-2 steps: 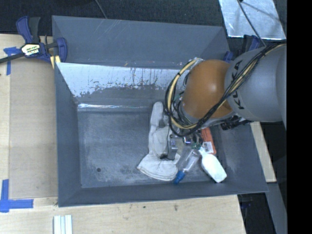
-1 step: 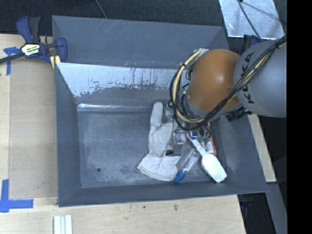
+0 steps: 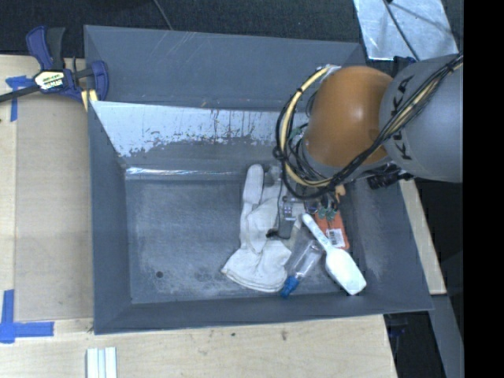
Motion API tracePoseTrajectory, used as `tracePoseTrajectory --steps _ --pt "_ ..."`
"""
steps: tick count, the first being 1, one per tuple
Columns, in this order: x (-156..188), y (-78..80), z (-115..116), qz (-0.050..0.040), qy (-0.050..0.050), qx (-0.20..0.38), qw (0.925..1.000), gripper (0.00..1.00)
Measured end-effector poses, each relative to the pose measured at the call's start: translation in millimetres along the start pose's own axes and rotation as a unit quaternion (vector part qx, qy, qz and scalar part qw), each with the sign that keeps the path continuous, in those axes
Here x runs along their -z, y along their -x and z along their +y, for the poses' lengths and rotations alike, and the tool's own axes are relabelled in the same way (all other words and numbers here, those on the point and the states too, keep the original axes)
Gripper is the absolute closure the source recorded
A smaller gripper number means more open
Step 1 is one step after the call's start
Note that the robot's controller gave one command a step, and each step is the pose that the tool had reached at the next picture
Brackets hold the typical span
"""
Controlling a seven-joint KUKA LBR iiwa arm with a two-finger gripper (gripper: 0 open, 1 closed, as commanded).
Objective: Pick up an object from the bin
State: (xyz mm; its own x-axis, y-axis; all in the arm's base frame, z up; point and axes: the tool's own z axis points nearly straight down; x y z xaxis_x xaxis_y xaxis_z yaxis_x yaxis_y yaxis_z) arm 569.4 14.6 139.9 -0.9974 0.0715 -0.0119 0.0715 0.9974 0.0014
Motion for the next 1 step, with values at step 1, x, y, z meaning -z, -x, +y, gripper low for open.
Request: tracePoseTrajectory --steps 1 --pt "-40.8 13.1 -12.4 0.0010 0.000 -0.014 0.9999 0.00"
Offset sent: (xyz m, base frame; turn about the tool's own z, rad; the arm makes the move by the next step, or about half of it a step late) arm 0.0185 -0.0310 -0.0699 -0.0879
